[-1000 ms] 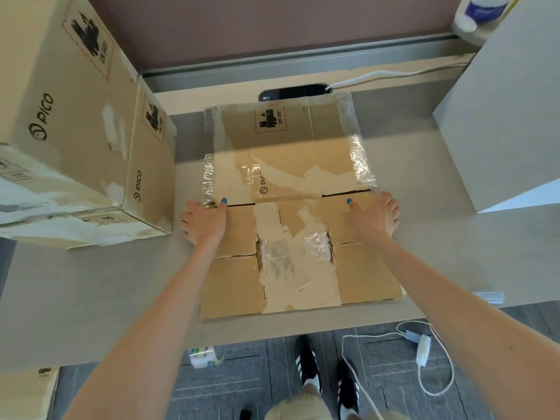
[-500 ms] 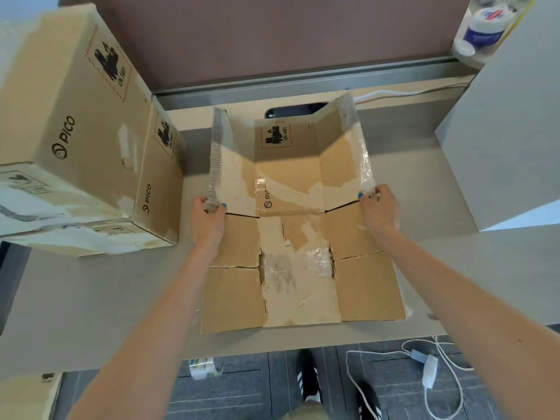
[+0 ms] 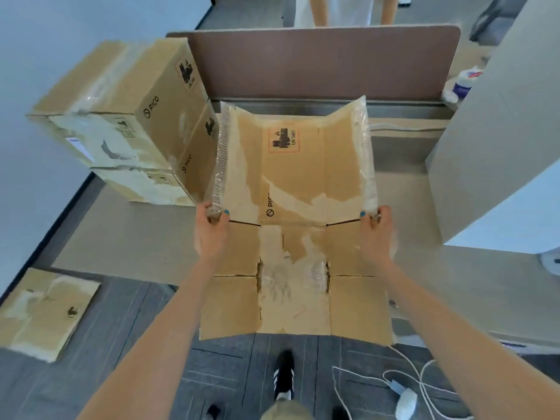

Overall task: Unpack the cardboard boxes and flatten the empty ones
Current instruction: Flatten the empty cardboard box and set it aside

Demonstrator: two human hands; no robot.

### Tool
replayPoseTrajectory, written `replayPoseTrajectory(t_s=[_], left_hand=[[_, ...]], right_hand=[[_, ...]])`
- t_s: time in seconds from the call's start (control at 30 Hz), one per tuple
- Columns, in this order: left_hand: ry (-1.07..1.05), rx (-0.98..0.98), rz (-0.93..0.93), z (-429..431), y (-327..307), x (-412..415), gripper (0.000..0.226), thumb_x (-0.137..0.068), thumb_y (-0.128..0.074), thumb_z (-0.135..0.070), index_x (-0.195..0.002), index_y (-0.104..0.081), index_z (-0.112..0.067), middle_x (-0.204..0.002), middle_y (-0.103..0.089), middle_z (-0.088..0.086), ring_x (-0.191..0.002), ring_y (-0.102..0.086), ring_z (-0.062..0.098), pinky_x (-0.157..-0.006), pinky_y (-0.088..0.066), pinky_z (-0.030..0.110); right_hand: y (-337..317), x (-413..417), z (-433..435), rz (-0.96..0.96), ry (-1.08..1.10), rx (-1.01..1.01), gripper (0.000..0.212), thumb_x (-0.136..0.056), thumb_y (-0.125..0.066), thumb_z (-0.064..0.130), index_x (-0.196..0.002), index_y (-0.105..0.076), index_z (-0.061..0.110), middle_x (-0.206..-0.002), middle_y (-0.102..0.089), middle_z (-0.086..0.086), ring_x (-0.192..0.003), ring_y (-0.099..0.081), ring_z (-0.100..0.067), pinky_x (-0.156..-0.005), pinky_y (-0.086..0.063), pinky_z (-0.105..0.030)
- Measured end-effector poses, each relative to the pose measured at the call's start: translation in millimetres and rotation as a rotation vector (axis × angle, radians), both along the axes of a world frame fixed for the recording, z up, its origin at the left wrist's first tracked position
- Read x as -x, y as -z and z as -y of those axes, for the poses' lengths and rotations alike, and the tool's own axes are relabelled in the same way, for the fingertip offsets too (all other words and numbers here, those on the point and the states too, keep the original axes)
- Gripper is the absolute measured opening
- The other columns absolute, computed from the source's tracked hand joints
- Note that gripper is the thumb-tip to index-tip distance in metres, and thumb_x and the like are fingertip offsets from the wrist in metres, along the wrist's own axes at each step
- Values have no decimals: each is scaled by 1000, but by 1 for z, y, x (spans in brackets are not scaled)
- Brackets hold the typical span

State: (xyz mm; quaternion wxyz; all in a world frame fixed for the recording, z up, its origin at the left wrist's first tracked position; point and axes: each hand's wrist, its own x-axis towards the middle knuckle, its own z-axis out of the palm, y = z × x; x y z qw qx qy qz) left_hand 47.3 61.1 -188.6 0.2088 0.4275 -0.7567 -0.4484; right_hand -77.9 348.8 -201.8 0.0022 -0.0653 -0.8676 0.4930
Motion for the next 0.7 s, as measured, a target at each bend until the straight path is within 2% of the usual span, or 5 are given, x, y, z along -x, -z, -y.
replayPoseTrajectory(t_s=[0.1, 0.23, 0.5, 0.63, 0.7], left_hand=[[-60, 43, -38, -30, -23, -50, 24, -95, -62, -27, -112, -46, -30, -81, -59, -10, -69, -53, 11, -66, -41, 31], [-154, 92, -96, -63, -49, -119, 21, -95, -62, -26, -112, -49, -26, -80, -57, -12, -66, -50, 4, -58, -37, 29], [-423, 96, -197, -82, -83, -244, 20, -92, -62, -30, -106, -48, -36, -77, -55, -10, -63, -47, 10, -67, -39, 31], [-535, 128, -236, -71, -107, -296, 19, -90, -62, -29, -100, -48, -38, -76, -55, -9, -64, -46, 11, -68, -41, 33], [-589, 161, -247, -63, -117, -320, 17, -91, -61, -26, -99, -49, -35, -75, -54, -9, -66, -47, 12, -65, -40, 31]], right_hand=[[-20, -36, -20, -16, -73, -36, 10, -97, -47, 19, -95, -39, 15, -66, -38, 10, -57, -38, -6, -59, -30, -32], [-33, -81, -34, -63, -141, 35, 12, -98, -48, 17, -93, -38, 15, -67, -36, 10, -57, -36, -6, -61, -32, -32], [-67, -162, -9, -92, -373, 172, 5, -98, -44, 15, -97, -41, 12, -69, -46, 5, -57, -45, -11, -51, -33, -31], [-89, -192, 27, -118, -501, 136, 4, -99, -41, 17, -101, -41, 14, -72, -52, 4, -60, -51, -13, -49, -31, -29], [-97, -206, 50, -130, -552, 124, 6, -99, -41, 18, -103, -41, 14, -75, -54, 3, -62, -52, -18, -53, -34, -31]])
